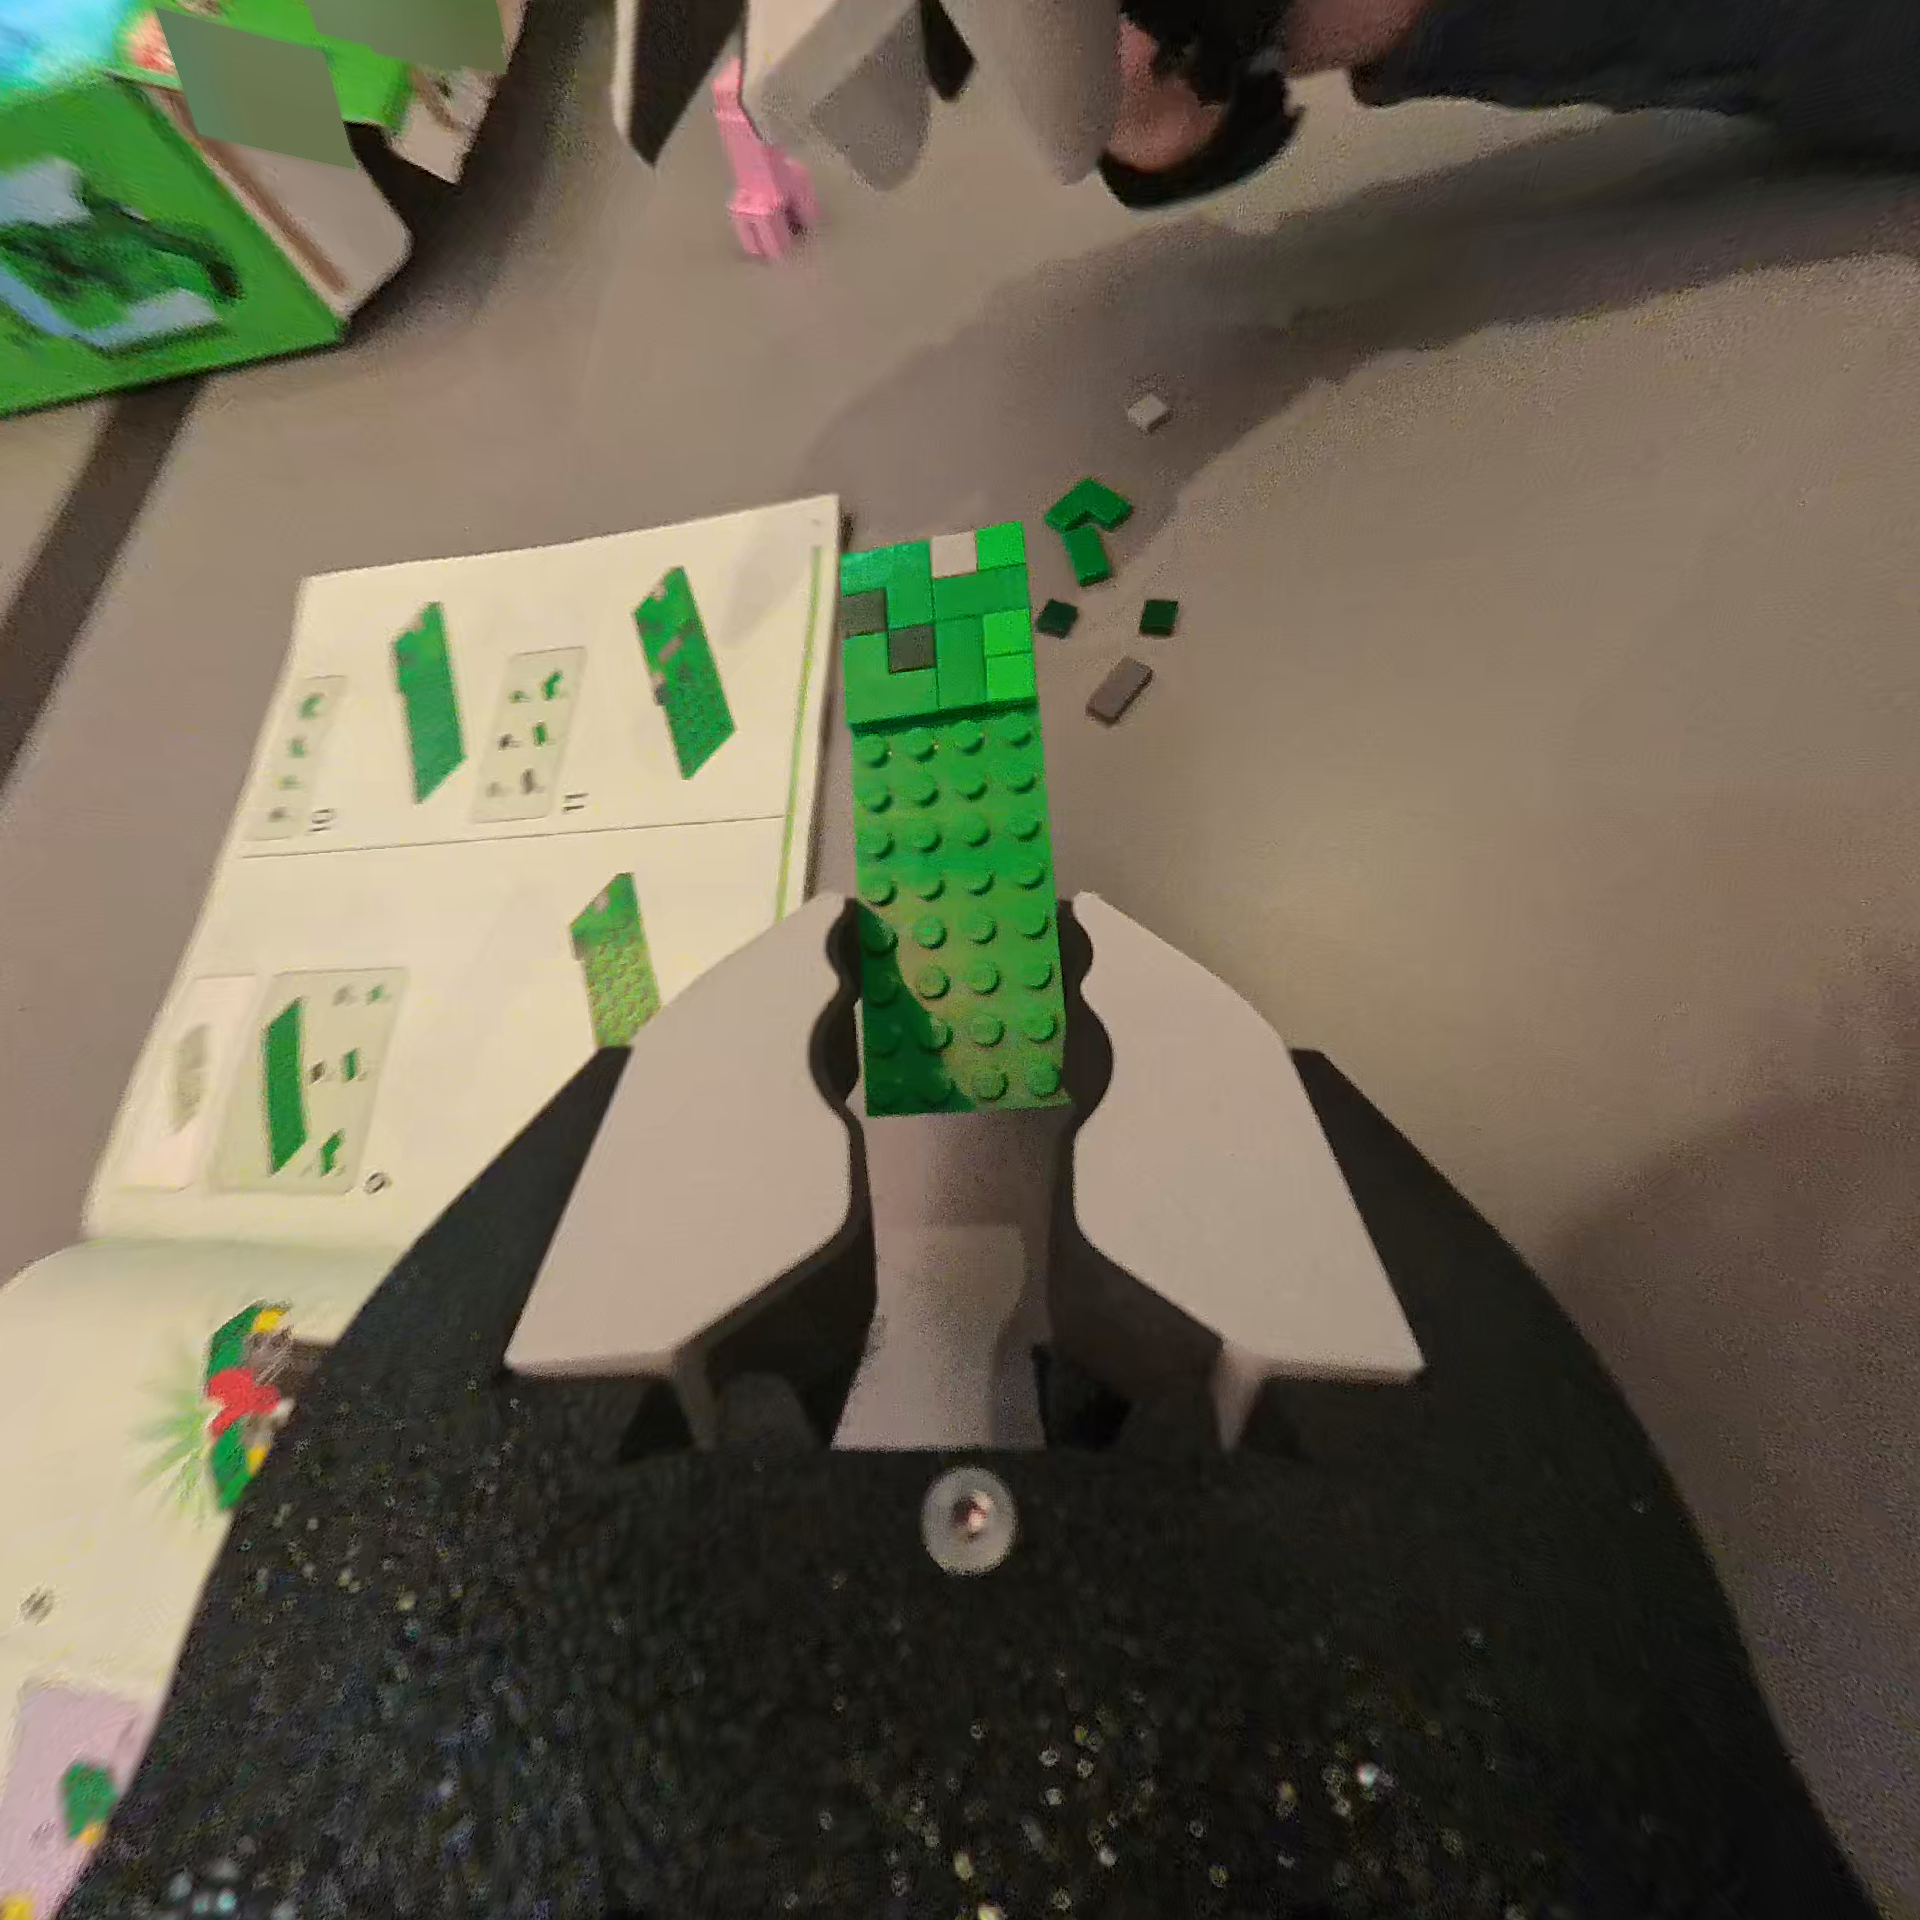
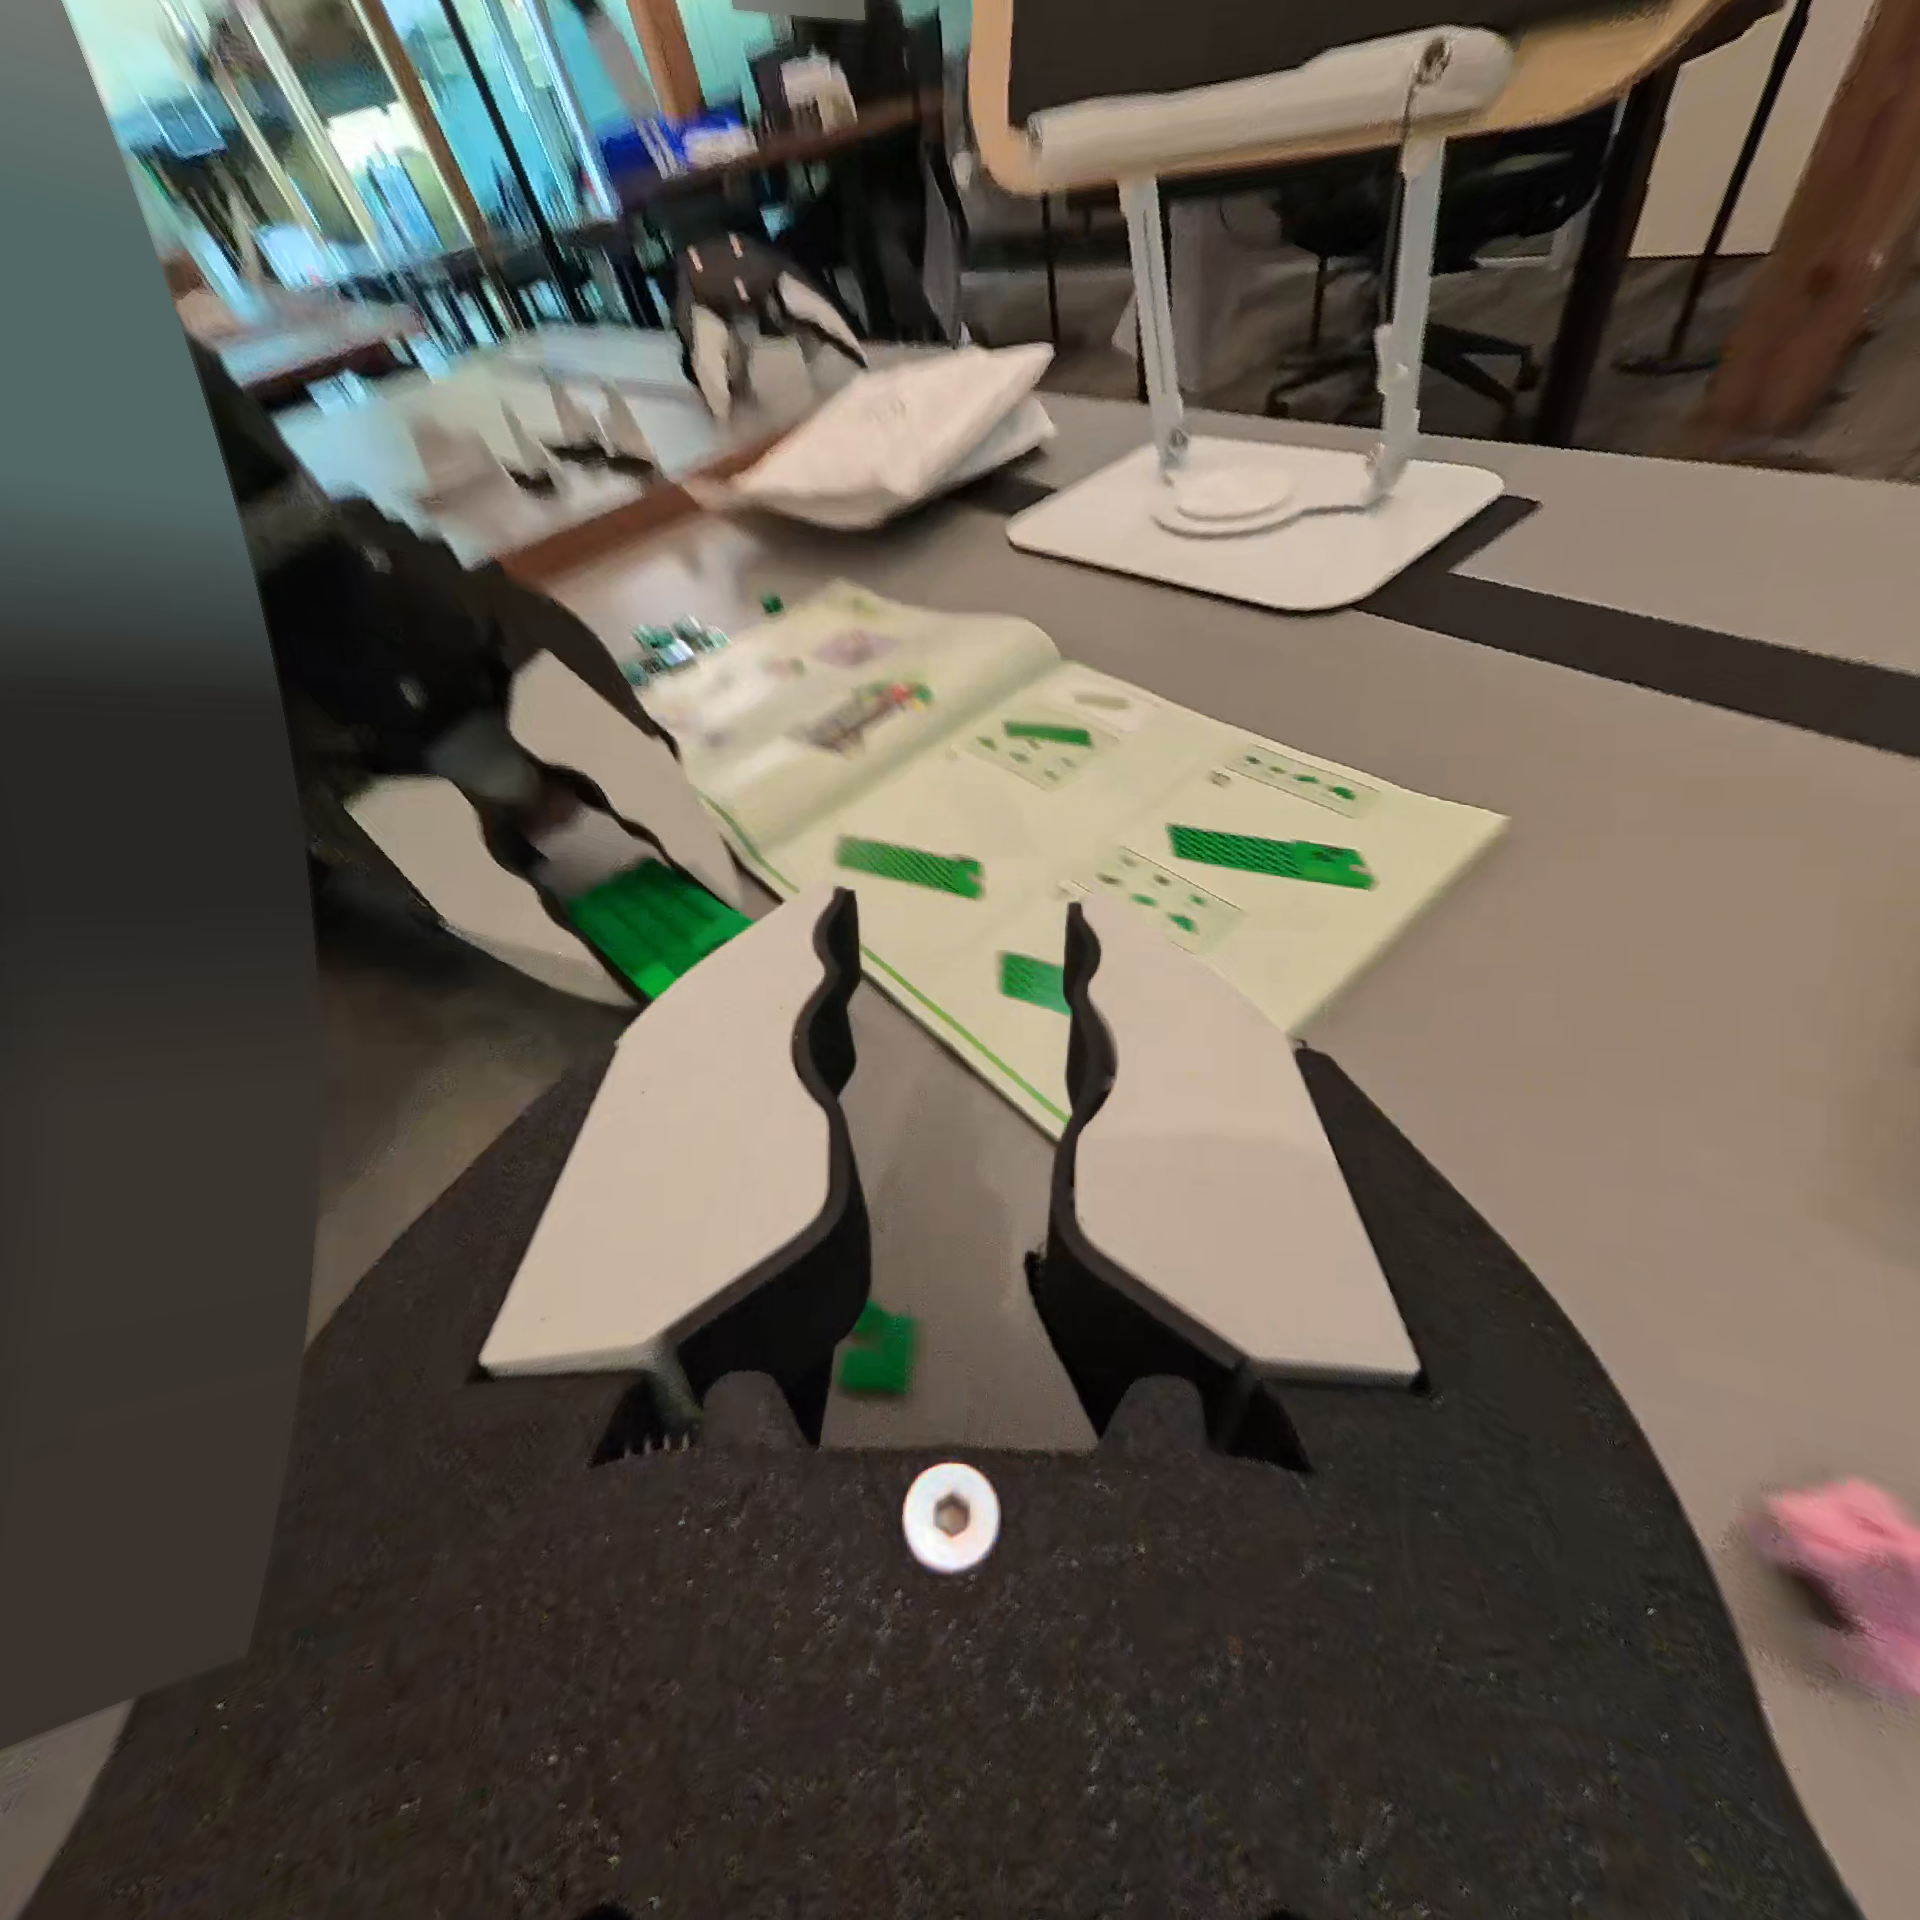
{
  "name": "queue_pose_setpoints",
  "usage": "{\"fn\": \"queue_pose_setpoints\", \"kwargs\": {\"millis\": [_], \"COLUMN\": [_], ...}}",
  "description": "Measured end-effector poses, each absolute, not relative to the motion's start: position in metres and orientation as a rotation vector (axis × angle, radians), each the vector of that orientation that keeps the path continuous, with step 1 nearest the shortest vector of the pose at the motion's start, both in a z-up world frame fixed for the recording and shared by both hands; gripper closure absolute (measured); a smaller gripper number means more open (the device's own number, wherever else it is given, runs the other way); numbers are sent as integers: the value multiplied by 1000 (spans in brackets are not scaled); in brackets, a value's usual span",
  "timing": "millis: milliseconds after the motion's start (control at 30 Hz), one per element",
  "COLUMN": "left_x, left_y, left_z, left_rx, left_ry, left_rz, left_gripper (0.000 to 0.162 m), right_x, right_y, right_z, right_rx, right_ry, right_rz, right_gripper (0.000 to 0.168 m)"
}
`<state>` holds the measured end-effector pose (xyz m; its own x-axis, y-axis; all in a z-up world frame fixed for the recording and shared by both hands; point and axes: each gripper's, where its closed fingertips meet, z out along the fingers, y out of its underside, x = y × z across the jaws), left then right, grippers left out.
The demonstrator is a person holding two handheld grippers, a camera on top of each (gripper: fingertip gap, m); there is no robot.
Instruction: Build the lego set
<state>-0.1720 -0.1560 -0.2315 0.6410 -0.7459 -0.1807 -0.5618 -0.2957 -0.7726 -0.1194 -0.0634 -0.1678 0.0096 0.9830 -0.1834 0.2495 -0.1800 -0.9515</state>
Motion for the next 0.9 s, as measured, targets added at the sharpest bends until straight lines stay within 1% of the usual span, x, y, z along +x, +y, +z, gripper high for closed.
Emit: {"fn": "queue_pose_setpoints", "kwargs": {"millis": [233,367,567,900], "left_x": [-165,-163,-165,-163], "left_y": [-153,-163,-169,-170], "left_z": [-248,-252,-259,-261], "left_rx": [-2036,-2038,-2025,-2074], "left_ry": [1108,1147,1210,1163], "left_rz": [-353,-411,-377,-490], "left_gripper": [126,126,126,126], "right_x": [-102,-102,-103,-99], "right_y": [-54,-61,-63,-33], "right_z": [-203,-212,-205,-195], "right_rx": [-1358,-1247,-1093,-1194], "right_ry": [-1621,-1645,-1595,-1411], "right_rz": [974,886,729,696], "right_gripper": [133,135,139,140]}}
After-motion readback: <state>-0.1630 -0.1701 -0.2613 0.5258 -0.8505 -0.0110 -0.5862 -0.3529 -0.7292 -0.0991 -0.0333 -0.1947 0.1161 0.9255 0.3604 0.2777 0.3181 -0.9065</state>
